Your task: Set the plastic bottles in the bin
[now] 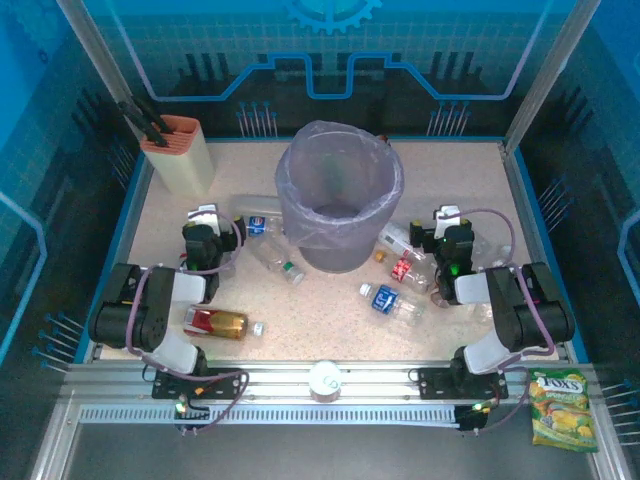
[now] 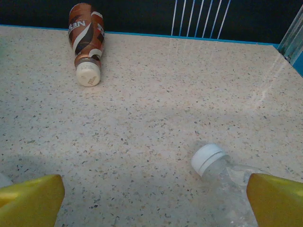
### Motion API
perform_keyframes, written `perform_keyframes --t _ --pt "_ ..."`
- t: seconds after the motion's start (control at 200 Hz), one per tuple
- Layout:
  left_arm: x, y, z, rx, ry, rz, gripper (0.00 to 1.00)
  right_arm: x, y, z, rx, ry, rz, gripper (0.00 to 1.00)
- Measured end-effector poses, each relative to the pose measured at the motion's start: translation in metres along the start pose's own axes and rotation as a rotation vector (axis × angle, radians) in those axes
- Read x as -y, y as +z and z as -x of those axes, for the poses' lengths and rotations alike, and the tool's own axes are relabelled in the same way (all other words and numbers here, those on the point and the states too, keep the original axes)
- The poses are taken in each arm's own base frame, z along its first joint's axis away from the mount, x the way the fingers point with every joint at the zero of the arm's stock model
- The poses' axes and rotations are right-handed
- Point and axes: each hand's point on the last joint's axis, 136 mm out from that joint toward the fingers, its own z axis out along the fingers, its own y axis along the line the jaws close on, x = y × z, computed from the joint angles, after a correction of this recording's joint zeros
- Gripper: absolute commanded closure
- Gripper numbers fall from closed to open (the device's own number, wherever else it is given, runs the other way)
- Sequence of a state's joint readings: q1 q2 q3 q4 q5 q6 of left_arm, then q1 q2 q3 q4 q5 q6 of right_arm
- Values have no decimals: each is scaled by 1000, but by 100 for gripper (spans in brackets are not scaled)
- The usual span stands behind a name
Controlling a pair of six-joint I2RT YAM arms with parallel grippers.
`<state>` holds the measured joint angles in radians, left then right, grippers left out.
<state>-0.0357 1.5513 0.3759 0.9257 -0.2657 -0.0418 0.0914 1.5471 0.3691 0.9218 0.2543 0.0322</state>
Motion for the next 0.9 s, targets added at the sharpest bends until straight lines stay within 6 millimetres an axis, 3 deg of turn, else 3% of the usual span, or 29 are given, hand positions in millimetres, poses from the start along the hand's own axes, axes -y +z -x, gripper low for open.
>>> perform_keyframes --t 0.896 --pt "-1 -3 -1 -33 6 5 1 -5 0 0 -17 -2 29 0"
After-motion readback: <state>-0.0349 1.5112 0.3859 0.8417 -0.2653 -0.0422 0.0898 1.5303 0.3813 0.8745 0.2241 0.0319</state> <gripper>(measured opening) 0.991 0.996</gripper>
